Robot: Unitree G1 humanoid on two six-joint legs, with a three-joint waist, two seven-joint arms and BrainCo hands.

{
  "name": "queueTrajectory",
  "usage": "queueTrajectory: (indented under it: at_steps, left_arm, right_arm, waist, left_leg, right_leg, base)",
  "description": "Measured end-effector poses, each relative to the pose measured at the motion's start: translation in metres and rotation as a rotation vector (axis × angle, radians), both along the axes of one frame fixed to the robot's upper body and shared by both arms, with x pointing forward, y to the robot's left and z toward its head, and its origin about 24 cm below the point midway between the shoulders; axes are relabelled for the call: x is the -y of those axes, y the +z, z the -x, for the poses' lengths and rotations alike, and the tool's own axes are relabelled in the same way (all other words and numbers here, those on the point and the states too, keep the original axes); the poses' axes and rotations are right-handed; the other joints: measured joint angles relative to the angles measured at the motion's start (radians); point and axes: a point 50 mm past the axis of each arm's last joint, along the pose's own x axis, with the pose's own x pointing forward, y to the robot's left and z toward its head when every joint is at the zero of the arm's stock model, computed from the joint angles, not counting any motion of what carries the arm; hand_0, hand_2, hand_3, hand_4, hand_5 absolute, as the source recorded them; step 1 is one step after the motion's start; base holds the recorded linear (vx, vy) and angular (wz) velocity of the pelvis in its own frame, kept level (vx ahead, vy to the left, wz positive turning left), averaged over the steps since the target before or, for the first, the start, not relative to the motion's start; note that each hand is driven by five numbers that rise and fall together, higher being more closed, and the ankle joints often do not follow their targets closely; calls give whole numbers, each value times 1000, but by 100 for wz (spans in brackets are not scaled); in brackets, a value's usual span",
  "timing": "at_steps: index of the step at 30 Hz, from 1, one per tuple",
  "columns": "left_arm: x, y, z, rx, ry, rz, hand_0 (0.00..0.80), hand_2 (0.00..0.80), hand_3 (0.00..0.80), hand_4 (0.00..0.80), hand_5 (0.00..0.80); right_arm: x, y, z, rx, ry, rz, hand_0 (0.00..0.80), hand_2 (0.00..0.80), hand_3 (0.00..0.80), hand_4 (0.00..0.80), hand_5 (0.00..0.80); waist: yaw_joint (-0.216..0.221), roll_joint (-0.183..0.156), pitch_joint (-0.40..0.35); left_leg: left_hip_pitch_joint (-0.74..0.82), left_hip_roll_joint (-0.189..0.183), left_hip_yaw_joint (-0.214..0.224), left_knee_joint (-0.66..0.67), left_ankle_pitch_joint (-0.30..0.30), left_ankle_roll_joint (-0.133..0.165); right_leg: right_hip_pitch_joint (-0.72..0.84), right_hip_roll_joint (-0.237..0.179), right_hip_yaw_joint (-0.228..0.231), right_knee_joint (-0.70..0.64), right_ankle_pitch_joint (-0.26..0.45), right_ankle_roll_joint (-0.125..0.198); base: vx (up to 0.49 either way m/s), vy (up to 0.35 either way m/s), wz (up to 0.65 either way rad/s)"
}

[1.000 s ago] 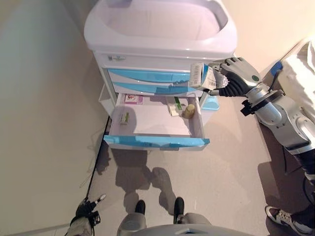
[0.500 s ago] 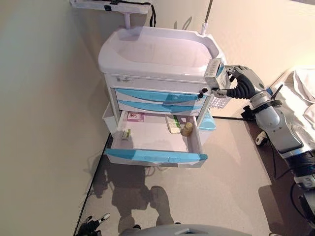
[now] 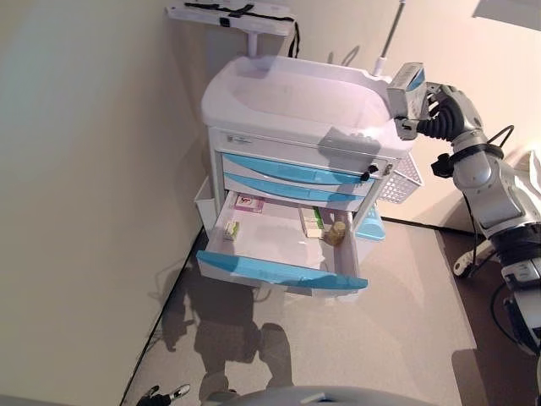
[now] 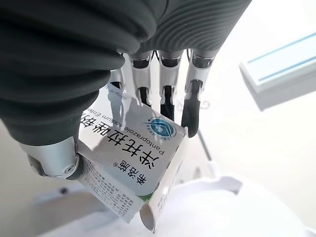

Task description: Open the drawer and pick up the medicine

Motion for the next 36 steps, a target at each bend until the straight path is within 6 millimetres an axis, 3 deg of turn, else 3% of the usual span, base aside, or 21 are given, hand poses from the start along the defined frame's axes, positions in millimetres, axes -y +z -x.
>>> queueTrajectory:
  at_steps: [5, 6, 9, 11, 15, 19, 23, 26, 30, 36]
  left_arm:
    - [-6, 1, 6, -36, -16, -16, 0, 0, 0, 0, 0]
    - [-9, 2, 4, -31, -23, -24, 0, 0, 0, 0, 0]
    - [-12, 5, -8, -9, -43, -35, 0, 0, 0, 0, 0]
    - [-12, 5, -11, -8, -59, -37, 0, 0, 0, 0, 0]
    - [-13, 10, -41, 62, -108, -49, 0, 0, 0, 0, 0]
    - [-9, 14, -61, 108, -142, -47, 0, 0, 0, 0, 0]
    - [-9, 15, -65, 127, -129, -40, 0, 0, 0, 0, 0]
    - [-8, 18, -75, 171, -123, -35, 0, 0, 0, 0, 0]
    - [-3, 25, -93, 243, -164, -32, 0, 0, 0, 0, 0]
    - [0, 32, -109, 296, -230, -35, 0, 0, 0, 0, 0]
  right_arm:
    - [3, 16, -14, -21, -62, 34, 800, 800, 800, 800, 800]
    - [3, 27, -17, -4, -75, 37, 800, 800, 800, 800, 800]
    - [6, 49, -23, 14, -120, 54, 800, 800, 800, 800, 800]
    - [3, 57, -24, 31, -119, 56, 800, 800, 800, 800, 800]
    - [23, 75, -21, 29, -229, 53, 800, 800, 800, 800, 800]
    - [46, 91, -14, 16, -357, 34, 800, 800, 800, 800, 800]
    - [49, 97, -12, 18, -369, 35, 800, 800, 800, 800, 800]
    - [57, 100, -7, 13, -411, 18, 800, 800, 800, 800, 800]
    - [70, 131, 8, 75, -468, 5, 800, 800, 800, 800, 800]
    - [83, 149, 22, 116, -514, 15, 800, 800, 800, 800, 800]
  waist:
    - [28, -27, 17]
    - [40, -35, 27]
    - [54, -48, 54]
    - [86, -46, 62]
    - [99, -41, 104]
    - [132, -3, 161]
    - [155, 20, 190]
    - [155, 29, 202]
    - [156, 51, 226]
    - [156, 87, 248]
  left_leg:
    - [-46, -4, -38, 24, 2, -5]
    - [-69, -6, -51, 35, 1, -7]
    - [-109, -11, -79, 60, 2, -12]
    - [-127, -14, -84, 64, 4, -13]
    - [-207, -26, -126, 116, 6, -21]
    - [-278, -42, -177, 152, 11, -25]
    - [-313, -54, -199, 155, 24, -22]
    - [-331, -62, -212, 153, 32, -21]
    - [-372, -74, -229, 167, 41, -18]
    - [-384, -92, -252, 169, 55, -15]
  right_leg:
    - [-17, 0, -37, 0, -3, 2]
    - [-30, 0, -49, 0, -3, 2]
    - [-46, 0, -74, 0, -4, 1]
    - [-55, -1, -82, 1, -4, 0]
    - [-88, -4, -141, 5, -8, -4]
    - [-133, -13, -191, 35, -15, -11]
    - [-166, -21, -210, 59, -17, -12]
    - [-184, -32, -220, 84, -36, -7]
    - [-246, -56, -243, 171, -75, -6]
    - [-290, -97, -256, 275, -126, 3]
  base:
    - [-10, -23, 26]
    - [-42, -16, 25]
    - [-68, -13, 33]
    - [-102, -14, 33]
    - [-60, -3, 49]
    - [-51, 12, 37]
    - [-8, -32, 17]
    - [-34, -21, 27]
    - [-49, 2, 16]
    - [-48, -25, 15]
